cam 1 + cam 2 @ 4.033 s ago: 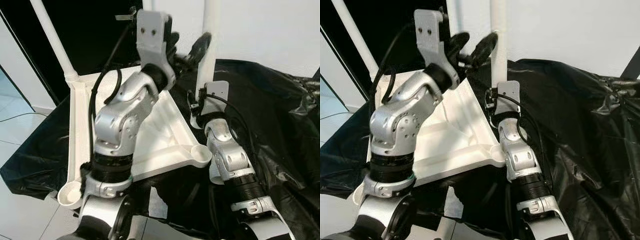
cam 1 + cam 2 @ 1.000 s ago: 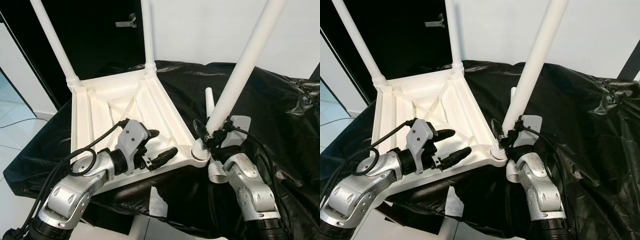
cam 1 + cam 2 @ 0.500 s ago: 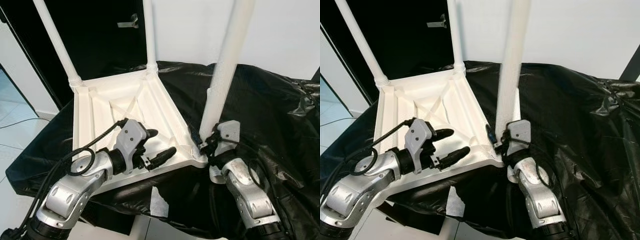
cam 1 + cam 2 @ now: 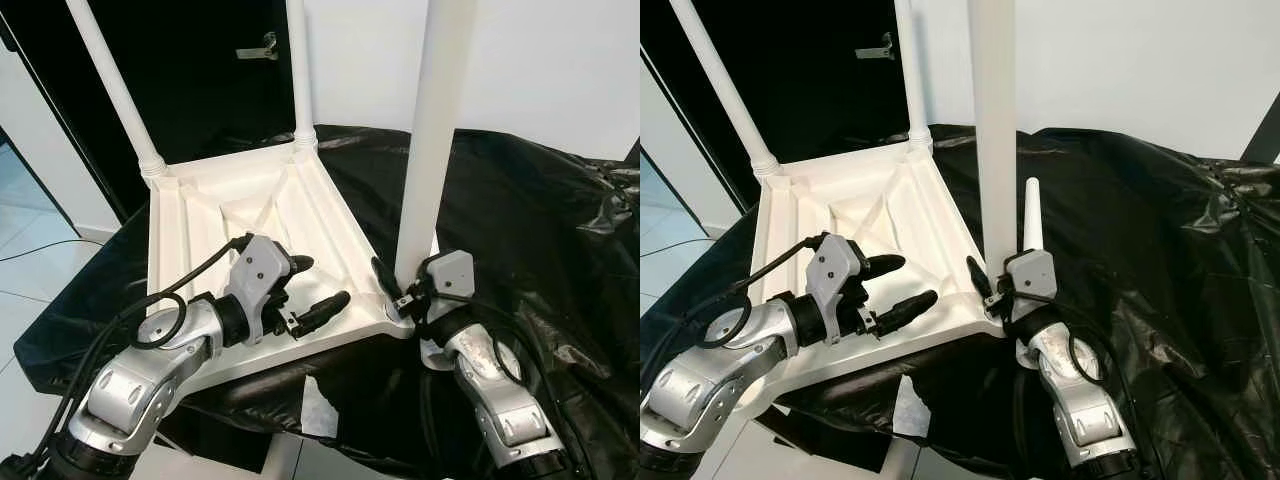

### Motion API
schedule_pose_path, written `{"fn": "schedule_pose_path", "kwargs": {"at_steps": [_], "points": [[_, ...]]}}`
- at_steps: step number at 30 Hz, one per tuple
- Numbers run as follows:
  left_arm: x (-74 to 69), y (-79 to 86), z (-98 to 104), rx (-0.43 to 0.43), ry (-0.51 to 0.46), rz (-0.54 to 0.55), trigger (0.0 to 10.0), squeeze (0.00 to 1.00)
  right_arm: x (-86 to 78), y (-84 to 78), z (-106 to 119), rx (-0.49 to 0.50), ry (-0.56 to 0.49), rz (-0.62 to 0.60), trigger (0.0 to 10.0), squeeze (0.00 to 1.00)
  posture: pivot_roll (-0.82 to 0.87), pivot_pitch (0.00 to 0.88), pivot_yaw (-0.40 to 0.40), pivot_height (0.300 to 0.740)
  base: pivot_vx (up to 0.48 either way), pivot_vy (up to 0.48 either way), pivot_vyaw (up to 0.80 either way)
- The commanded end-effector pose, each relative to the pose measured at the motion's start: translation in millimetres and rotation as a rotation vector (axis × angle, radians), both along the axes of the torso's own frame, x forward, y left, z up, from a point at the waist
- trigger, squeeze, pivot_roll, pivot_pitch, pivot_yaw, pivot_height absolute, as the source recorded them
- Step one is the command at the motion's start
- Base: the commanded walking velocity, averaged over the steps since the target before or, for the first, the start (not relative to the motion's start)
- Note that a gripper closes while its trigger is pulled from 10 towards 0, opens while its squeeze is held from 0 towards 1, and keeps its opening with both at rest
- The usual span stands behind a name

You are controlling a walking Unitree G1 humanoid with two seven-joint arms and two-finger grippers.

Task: Building children table

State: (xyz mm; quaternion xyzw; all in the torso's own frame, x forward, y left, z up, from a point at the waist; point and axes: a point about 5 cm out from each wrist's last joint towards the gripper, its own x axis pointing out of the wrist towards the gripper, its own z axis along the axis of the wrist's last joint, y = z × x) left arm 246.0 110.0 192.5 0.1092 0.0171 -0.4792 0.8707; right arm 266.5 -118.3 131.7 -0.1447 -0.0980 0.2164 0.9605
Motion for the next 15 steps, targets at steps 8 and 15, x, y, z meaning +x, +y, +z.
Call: {"fn": "schedule_pose_path", "kwargs": {"at_steps": [8,15], "points": [[-4.5,-1.8,7.7,0.005,-0.02,-0.096,10.0,0.0,-11.6,-2.4,-37.7,-0.15,0.113,0.052,10.0,0.0,0.03,0.0,0.041,0.74,0.0,0.0,0.0],[-4.6,-0.4,9.5,0.006,-0.024,-0.093,10.0,0.0,-10.8,2.4,-34.4,0.019,0.168,0.046,10.0,0.0,0.03,0.0,0.043,0.74,0.0,0.0,0.0]]}}
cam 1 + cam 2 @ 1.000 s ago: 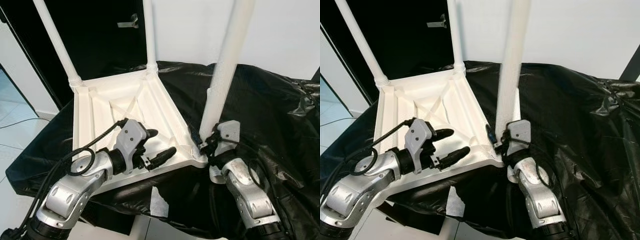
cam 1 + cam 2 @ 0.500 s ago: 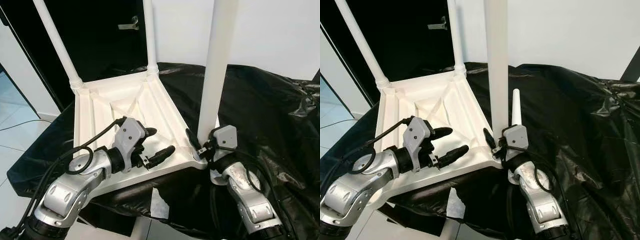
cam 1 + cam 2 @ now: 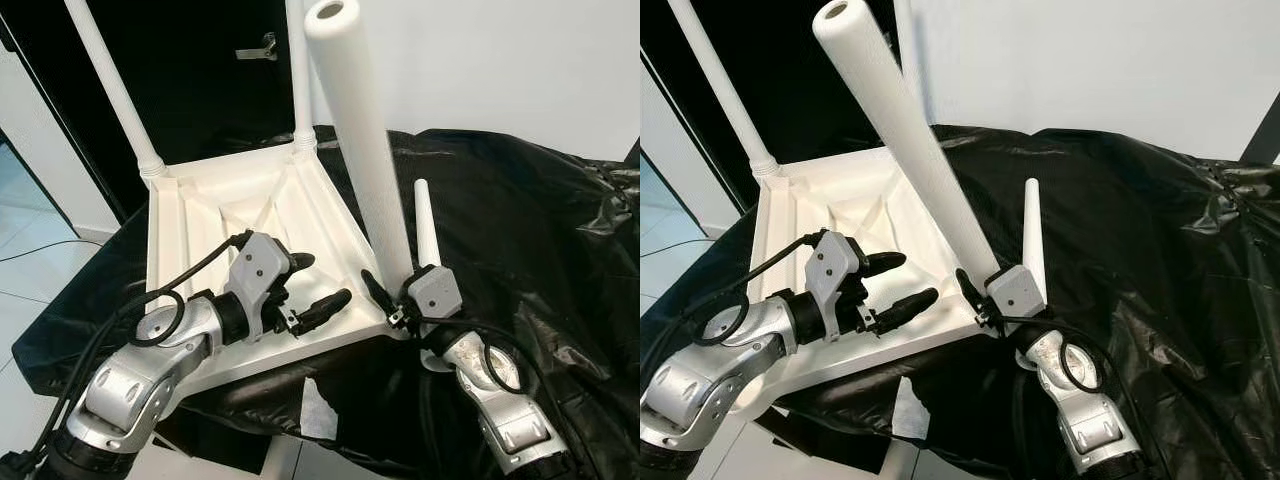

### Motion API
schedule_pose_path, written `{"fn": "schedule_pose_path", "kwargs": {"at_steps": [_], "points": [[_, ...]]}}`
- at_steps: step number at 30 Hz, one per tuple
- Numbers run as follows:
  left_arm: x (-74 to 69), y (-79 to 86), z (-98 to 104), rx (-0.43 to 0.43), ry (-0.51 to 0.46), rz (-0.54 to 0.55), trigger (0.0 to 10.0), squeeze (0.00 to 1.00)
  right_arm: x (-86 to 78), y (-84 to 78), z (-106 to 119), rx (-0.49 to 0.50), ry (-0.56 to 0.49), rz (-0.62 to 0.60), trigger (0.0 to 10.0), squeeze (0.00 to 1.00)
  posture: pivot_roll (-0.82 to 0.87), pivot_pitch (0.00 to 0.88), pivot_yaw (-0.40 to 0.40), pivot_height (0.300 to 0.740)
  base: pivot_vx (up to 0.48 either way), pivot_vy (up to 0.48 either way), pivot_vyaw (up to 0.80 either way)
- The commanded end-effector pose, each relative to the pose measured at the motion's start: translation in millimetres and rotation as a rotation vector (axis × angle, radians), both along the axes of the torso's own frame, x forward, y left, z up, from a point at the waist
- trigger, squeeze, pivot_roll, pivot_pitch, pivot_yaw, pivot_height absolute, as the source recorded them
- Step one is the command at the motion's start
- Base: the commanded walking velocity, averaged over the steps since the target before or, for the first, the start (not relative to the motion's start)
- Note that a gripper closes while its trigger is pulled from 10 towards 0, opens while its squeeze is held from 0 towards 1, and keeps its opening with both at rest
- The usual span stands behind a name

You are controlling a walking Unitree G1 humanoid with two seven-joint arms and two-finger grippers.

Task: Building children table

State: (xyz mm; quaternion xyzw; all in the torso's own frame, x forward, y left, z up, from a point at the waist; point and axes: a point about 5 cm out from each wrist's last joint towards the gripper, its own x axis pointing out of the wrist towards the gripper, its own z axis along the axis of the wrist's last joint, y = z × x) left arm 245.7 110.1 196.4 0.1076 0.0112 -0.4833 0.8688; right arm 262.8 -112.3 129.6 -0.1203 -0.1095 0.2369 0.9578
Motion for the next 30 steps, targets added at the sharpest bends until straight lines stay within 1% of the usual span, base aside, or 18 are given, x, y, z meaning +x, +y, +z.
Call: {"fn": "schedule_pose_path", "kwargs": {"at_steps": [1,2,3,4,5,7,13,14,17,19,21,22,24,25,28,29,30], "points": [[-4.5,-0.1,6.2,0.015,-0.018,-0.083,10.0,0.0,-4.9,-4.2,-29.4,0.051,0.206,-0.022,10.0,0.0,0.03,0.0,0.045,0.74,0.0,0.0,0.0],[-4.5,-0.1,6.2,0.015,-0.018,-0.083,10.0,0.0,-4.9,-4.2,-29.4,0.051,0.206,-0.022,10.0,0.0,0.03,0.0,0.045,0.74,0.0,0.0,0.0],[-4.5,0.1,6.7,0.015,-0.019,-0.082,10.0,0.0,-2.7,-5.0,-26.7,0.129,0.237,-0.038,10.0,0.0,0.03,0.0,0.046,0.74,0.0,0.0,0.0],[-4.5,0.1,6.7,0.015,-0.019,-0.082,10.0,0.0,-2.7,-5.0,-26.7,0.129,0.237,-0.038,10.0,0.0,0.03,0.0,0.046,0.74,0.0,0.0,0.0],[-4.4,0.2,7.2,0.015,-0.02,-0.081,10.0,0.0,-0.9,-5.8,-24.9,0.183,0.262,-0.05,10.0,0.0,0.03,0.0,0.046,0.74,0.0,0.0,0.0],[-4.3,0.2,7.6,0.016,-0.021,-0.082,10.0,0.0,2.0,-7.9,-24.2,0.237,0.297,-0.066,10.0,0.0,0.03,0.0,0.045,0.74,0.0,0.0,0.0],[-4.1,0.5,8.3,0.015,-0.023,-0.079,10.0,0.0,5.1,-12.4,-24.5,0.278,0.328,-0.088,10.0,0.0,0.03,0.0,0.042,0.74,0.0,0.0,0.0],[-4.2,0.5,8.5,0.014,-0.024,-0.078,10.0,0.0,6.0,-14.1,-24.3,0.319,0.343,-0.101,10.0,0.0,0.03,0.0,0.041,0.74,0.0,0.0,0.0],[-4.4,0.4,8.8,0.012,-0.025,-0.078,10.0,0.0,7.2,-16.3,-24.0,0.342,0.351,-0.111,10.0,0.0,0.03,0.0,0.041,0.74,0.0,0.0,0.0],[-4.7,0.4,9.0,0.012,-0.026,-0.077,10.0,0.0,8.5,-20.0,-25.1,0.408,0.382,-0.145,10.0,0.0,0.03,0.0,0.04,0.74,0.0,0.0,0.0],[-4.7,0.4,9.0,0.012,-0.026,-0.077,10.0,0.0,8.5,-20.0,-25.1,0.408,0.382,-0.145,10.0,0.0,0.03,0.0,0.04,0.74,0.0,0.0,0.0],[-4.8,0.4,9.3,0.012,-0.027,-0.077,10.0,0.0,9.1,-22.5,-25.8,0.458,0.405,-0.166,10.0,0.0,0.03,0.0,0.04,0.74,0.0,0.0,0.0],[-4.8,0.4,9.3,0.012,-0.027,-0.077,10.0,0.0,9.1,-22.5,-25.8,0.458,0.405,-0.166,10.0,0.0,0.03,0.0,0.04,0.74,0.0,0.0,0.0],[-5.0,0.5,9.5,0.012,-0.029,-0.076,10.0,0.0,9.0,-24.8,-26.7,0.512,0.431,-0.185,10.0,0.0,0.03,0.0,0.04,0.74,0.0,0.0,0.0],[-5.0,0.8,9.6,0.014,-0.031,-0.075,10.0,0.0,8.0,-25.5,-28.6,0.499,0.439,-0.188,10.0,0.0,0.03,0.0,0.042,0.74,0.0,0.0,0.0],[-4.8,0.9,9.8,0.013,-0.031,-0.074,10.0,0.0,7.0,-25.5,-30.7,0.462,0.435,-0.192,10.0,0.0,0.03,0.0,0.042,0.74,0.0,0.0,0.0],[-4.8,0.9,9.8,0.013,-0.031,-0.074,10.0,0.0,7.0,-25.5,-30.7,0.462,0.435,-0.192,10.0,0.0,0.03,0.0,0.042,0.74,0.0,0.0,0.0]]}}
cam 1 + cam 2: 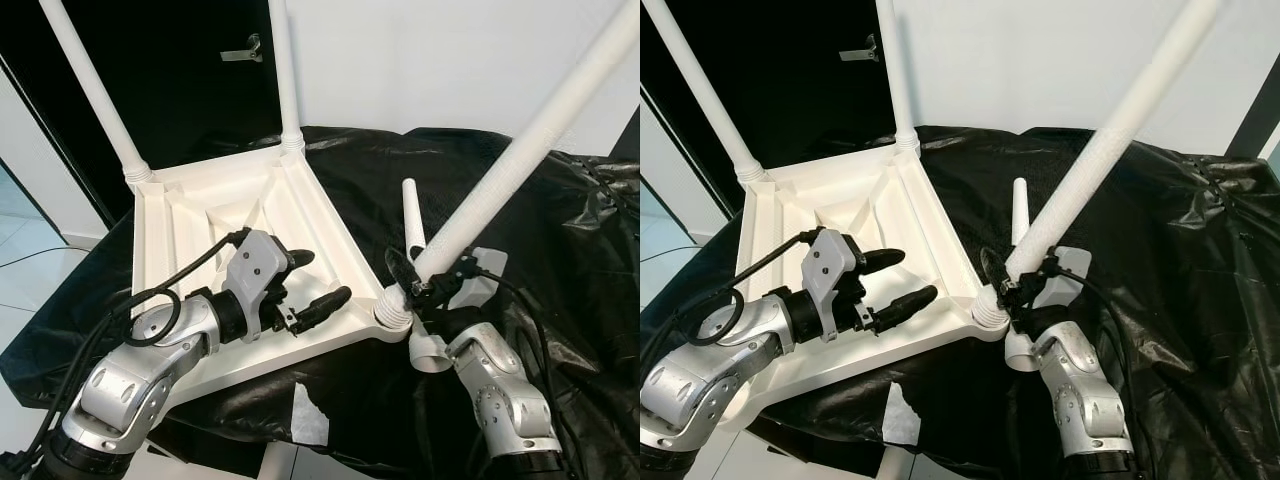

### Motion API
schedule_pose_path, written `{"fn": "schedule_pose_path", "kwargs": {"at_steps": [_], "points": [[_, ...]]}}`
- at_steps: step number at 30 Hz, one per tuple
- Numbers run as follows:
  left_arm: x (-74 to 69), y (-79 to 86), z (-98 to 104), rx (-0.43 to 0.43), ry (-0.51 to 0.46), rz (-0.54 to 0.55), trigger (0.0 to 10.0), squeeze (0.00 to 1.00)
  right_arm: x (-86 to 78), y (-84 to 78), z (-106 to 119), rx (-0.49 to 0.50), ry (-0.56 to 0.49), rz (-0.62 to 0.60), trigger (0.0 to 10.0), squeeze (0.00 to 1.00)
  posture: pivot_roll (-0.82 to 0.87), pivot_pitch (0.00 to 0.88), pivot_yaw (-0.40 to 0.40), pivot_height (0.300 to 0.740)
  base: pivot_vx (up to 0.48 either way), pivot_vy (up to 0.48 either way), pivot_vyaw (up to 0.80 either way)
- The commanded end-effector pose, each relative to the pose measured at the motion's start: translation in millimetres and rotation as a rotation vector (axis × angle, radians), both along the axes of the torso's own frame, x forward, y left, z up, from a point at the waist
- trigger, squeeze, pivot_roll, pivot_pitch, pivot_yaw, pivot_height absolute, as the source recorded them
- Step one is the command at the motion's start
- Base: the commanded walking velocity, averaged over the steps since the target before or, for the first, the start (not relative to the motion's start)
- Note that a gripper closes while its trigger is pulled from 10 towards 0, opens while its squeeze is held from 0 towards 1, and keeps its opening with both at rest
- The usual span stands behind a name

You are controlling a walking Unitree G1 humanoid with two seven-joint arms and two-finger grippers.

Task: Building children table

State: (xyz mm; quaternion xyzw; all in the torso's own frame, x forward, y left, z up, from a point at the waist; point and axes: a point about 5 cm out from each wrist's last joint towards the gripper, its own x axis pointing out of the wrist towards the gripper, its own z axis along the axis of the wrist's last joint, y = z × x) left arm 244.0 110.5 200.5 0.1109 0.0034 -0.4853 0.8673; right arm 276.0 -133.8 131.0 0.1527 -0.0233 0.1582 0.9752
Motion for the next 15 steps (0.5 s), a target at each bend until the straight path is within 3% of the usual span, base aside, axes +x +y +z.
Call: {"fn": "schedule_pose_path", "kwargs": {"at_steps": [1,2,5,7,15], "points": [[-3.0,0.5,6.1,0.014,-0.016,-0.067,10.0,0.0,-7.4,-2.0,-33.5,-0.149,0.139,-0.003,10.0,0.0,0.03,0.0,0.043,0.74,0.0,0.0,0.0],[-3.0,0.5,6.1,0.014,-0.016,-0.067,10.0,0.0,-7.4,-2.0,-33.5,-0.149,0.139,-0.003,10.0,0.0,0.03,0.0,0.043,0.74,0.0,0.0,0.0],[-2.5,0.4,7.2,0.013,-0.02,-0.068,10.0,0.0,-10.7,6.1,-36.4,-0.351,0.079,0.068,10.0,0.0,0.03,0.0,0.045,0.74,0.0,0.0,0.0],[-2.1,0.7,8.0,0.014,-0.022,-0.068,10.0,0.0,-12.9,9.3,-39.3,-0.416,0.067,0.102,10.0,0.0,0.03,0.0,0.045,0.74,0.0,0.0,0.0],[-2.3,2.5,9.3,0.013,-0.024,-0.066,10.0,0.0,-17.9,12.7,-44.6,-0.479,0.064,0.149,10.0,0.0,0.04,0.0,0.048,0.74,0.0,0.0,0.0]]}}
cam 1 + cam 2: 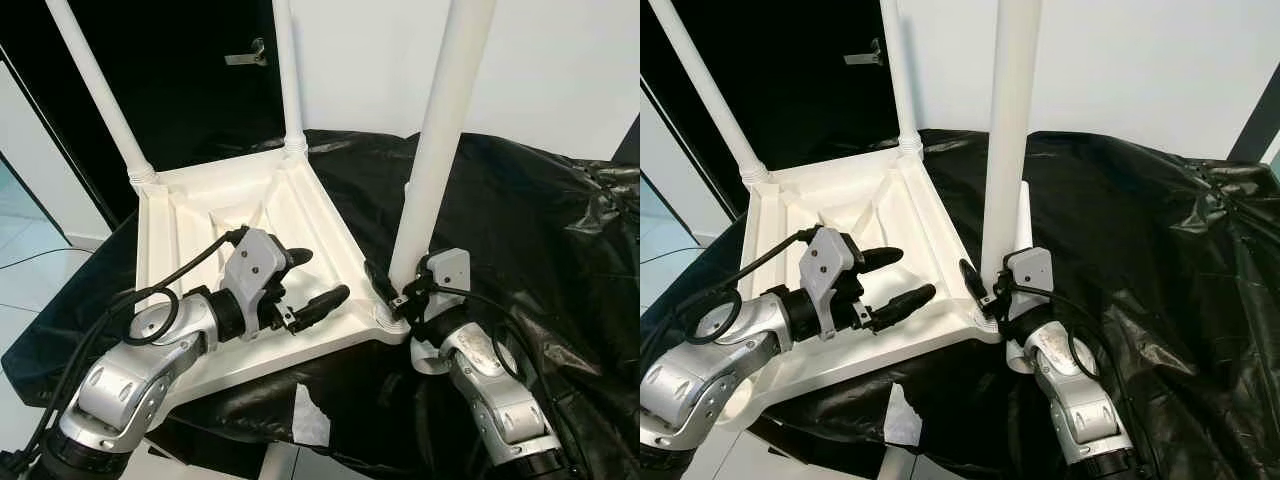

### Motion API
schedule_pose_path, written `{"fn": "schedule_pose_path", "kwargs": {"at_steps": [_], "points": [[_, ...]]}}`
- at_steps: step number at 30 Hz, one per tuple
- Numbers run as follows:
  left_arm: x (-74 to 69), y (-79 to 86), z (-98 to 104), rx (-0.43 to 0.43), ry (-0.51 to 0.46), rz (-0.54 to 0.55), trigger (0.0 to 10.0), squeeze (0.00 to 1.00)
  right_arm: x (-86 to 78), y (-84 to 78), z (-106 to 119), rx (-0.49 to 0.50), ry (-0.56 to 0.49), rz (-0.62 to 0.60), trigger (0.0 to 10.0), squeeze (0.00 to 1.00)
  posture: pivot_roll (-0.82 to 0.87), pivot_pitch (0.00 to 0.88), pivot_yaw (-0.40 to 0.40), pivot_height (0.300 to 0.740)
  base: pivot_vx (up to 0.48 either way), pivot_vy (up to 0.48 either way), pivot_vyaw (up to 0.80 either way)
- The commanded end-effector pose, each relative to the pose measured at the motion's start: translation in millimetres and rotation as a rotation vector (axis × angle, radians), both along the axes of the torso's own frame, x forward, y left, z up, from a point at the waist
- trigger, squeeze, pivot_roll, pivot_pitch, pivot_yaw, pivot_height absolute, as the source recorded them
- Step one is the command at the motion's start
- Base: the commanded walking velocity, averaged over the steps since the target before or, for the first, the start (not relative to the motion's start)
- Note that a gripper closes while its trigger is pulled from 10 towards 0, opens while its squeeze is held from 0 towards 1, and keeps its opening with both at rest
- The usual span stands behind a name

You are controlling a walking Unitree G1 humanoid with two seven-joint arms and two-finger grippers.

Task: Building children table

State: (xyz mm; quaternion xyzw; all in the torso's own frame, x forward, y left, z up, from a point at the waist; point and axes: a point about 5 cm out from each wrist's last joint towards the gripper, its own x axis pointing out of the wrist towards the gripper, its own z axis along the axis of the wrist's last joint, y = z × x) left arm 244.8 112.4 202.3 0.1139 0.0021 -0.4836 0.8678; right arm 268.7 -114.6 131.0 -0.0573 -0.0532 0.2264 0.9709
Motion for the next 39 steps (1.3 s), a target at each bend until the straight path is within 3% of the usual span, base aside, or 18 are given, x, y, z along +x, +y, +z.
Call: {"fn": "schedule_pose_path", "kwargs": {"at_steps": [1,10,16,19,22,26,29,32,39], "points": [[-3.2,1.3,7.8,0.009,-0.018,-0.068,10.0,0.0,-11.9,-5.7,-45.8,-0.108,0.203,-0.002,10.0,0.0,0.04,0.0,0.048,0.74,0.0,0.0,0.0],[-2.5,2.7,8.7,0.008,-0.019,-0.067,10.0,0.0,-14.5,-10.2,-44.8,-0.165,0.138,0.013,10.0,0.0,0.03,0.0,0.052,0.74,0.0,0.0,0.0],[-2.9,0.3,8.9,0.007,-0.019,-0.074,10.0,0.0,-21.4,-8.7,-38.4,-0.195,0.008,0.03,10.0,0.0,0.03,0.0,0.054,0.74,0.0,0.0,0.0],[-3.1,0.1,9.0,0.008,-0.019,-0.075,10.0,0.0,-23.4,-7.7,-39.5,-0.189,0.005,0.041,10.0,0.0,0.03,0.0,0.054,0.74,0.0,0.0,0.0],[-2.6,0.0,10.5,0.01,-0.021,-0.078,10.0,0.0,-25.1,-12.2,-46.4,-0.072,0.052,-0.005,10.0,0.0,0.04,0.0,0.059,0.74,0.0,0.0,0.0],[-2.9,-0.2,10.9,0.012,-0.021,-0.081,10.0,0.0,-24.3,-14.2,-48.6,-0.023,0.072,-0.025,10.0,0.0,0.03,0.0,0.065,0.74,0.0,0.0,0.0],[-3.0,0.1,11.0,0.013,-0.021,-0.082,10.0,0.0,-24.4,-14.0,-48.5,-0.016,0.071,-0.025,10.0,0.0,0.04,0.0,0.065,0.74,0.0,0.0,0.0],[-2.7,1.7,12.2,0.014,-0.023,-0.084,10.0,0.0,-28.1,-7.0,-47.9,-0.1,0.014,0.029,10.0,0.0,0.03,0.0,0.065,0.74,0.0,0.0,0.0],[-3.1,2.3,11.6,0.014,-0.02,-0.084,10.0,0.0,-26.2,-10.4,-50.2,-0.065,0.065,0.002,10.0,0.0,0.03,0.0,0.065,0.74,0.0,0.0,0.0]]}}
